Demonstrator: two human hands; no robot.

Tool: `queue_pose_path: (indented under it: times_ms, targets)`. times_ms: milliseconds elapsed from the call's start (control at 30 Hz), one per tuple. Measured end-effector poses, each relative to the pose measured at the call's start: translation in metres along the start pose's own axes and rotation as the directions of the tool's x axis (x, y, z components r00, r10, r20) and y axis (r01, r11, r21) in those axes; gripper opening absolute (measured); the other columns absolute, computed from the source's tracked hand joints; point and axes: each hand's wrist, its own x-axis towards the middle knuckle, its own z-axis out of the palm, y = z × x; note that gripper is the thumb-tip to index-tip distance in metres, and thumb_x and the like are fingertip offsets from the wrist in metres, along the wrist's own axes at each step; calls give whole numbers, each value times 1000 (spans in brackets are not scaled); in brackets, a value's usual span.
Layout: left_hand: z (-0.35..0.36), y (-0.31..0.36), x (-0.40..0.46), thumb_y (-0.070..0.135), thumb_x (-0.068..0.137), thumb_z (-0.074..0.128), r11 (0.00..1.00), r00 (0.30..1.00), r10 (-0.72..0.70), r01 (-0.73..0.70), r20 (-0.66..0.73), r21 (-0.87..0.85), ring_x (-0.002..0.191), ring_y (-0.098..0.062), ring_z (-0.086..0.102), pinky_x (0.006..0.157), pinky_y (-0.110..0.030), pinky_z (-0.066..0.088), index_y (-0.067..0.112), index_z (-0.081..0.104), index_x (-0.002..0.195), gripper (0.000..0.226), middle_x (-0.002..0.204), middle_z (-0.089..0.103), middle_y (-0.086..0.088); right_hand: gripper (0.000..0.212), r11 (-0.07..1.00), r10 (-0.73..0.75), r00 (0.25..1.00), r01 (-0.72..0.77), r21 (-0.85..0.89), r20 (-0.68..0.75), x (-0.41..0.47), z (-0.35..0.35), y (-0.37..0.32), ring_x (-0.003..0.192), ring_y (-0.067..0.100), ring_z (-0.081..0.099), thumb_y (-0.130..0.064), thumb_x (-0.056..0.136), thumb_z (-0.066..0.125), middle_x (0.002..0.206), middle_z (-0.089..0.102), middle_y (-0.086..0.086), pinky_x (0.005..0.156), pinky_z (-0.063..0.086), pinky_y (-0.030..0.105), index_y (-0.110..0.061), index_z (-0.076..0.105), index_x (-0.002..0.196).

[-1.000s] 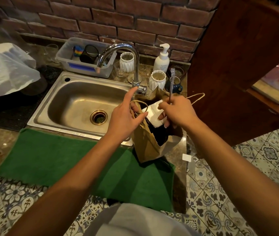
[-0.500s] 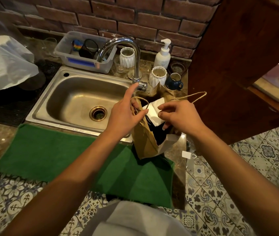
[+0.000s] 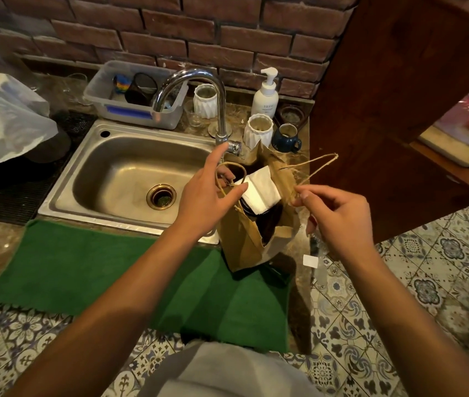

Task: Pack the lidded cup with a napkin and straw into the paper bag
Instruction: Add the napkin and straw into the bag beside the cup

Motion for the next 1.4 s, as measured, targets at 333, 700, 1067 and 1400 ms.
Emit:
queue_pose_path:
  times_ms: [333,700,1067,1400]
  targets:
    - [9,6,7,53,94,61,996,999,-30,31,16,-85,95,-13,64,82,-38,58,33,27,155,73,110,66,8,73,971,111,994,-109,-213,2,-11,14,32,113,12,64,-73,79,63,130,67,-5,94,58,43,-29,61,137]
    - [14,21,14,47,102,49,994,998,58,-54,40,-100,86,-10,61,72,-22,50,29,24,158,64,101,61,7,91,978,137,960,-93,-185,242,-18,51,21,119,9,57,-67,72,80,137,60,-12,97,47,30,-36,41,149]
    - [0,4,21,52,103,40,977,991,-98,78,-94,-200,105,-4,63,91,-32,54,28,33,154,57,116,64,8,77,951,171,957,-97,-294,236,-3,56,13,109,9,51,-44,76,82,119,52,-13,88,45,30,-26,46,142]
    - [18,-25,-1,25,99,61,992,988,-128,126,92,18,139,-18,44,113,-48,42,26,33,155,63,155,42,1,84,898,209,954,-99,-430,216,-9,51,8,141,24,42,-42,87,71,158,41,3,107,41,37,-16,33,157]
